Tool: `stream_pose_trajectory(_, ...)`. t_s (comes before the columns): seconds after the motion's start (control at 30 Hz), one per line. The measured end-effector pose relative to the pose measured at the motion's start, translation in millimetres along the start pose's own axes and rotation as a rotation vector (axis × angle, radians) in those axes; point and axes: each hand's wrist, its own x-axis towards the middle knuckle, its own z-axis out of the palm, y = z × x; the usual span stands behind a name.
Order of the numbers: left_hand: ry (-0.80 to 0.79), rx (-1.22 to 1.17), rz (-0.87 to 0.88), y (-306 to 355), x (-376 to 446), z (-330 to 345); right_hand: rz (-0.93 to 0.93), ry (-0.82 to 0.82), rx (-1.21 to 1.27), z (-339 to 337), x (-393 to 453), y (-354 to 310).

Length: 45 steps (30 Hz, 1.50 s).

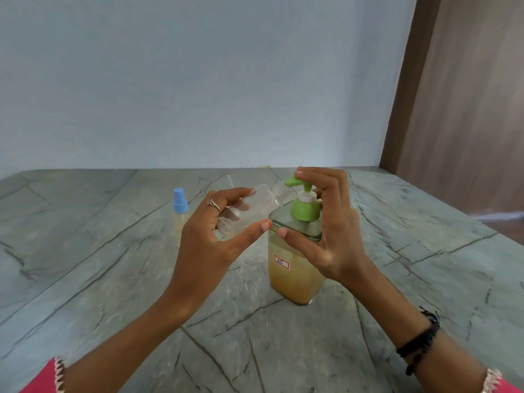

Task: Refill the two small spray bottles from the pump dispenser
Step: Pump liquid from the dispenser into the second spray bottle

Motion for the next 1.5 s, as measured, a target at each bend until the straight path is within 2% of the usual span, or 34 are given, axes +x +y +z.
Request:
stream_pose_trajectory(0.63, -0.004, -0.001, 0.017, 2.4, 0.8, 0.4, 0.038, 0.010, -0.002, -0.1, -2.9, 0.1)
stream_pose_trajectory(1.13, 0.005, -0.021, -0.009, 4.1, 1.4, 4.4, -0.018, 0.035, 0.049, -0.7, 2.9, 1.0)
stream_pose_trajectory(1.5, -0.001, -0.011, -0.025, 4.2, 0.2, 3.6, 0.051, 0.057, 0.071, 0.6, 0.6, 3.0)
